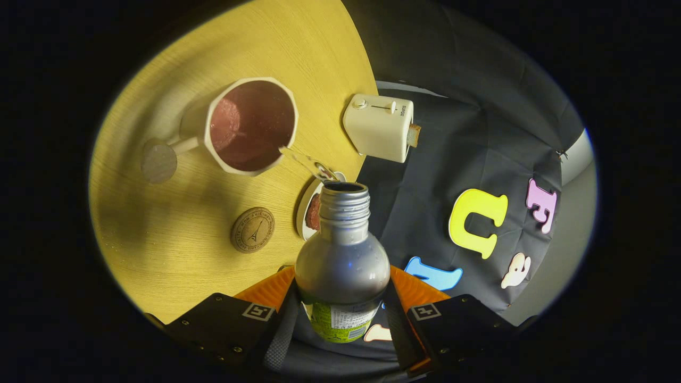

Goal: Take the bottle from table, then pour the juice into the cup, finally place the bottle on the coaster

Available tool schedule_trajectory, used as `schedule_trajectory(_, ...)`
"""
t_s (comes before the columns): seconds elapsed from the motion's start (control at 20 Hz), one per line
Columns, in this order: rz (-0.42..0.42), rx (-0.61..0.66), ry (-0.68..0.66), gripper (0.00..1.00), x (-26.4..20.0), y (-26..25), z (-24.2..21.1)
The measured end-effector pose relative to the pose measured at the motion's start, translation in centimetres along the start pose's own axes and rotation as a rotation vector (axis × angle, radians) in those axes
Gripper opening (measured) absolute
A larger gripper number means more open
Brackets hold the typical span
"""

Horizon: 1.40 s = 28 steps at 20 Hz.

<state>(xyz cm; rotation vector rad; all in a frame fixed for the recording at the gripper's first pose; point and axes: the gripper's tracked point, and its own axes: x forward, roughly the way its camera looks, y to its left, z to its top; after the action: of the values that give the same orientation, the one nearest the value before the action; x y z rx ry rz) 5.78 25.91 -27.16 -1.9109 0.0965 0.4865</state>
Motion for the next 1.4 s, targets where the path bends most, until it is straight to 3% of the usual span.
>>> schedule_trajectory(1.4,-0.096,-0.096,-0.033,0.78,-0.5,-4.7,-1.0)
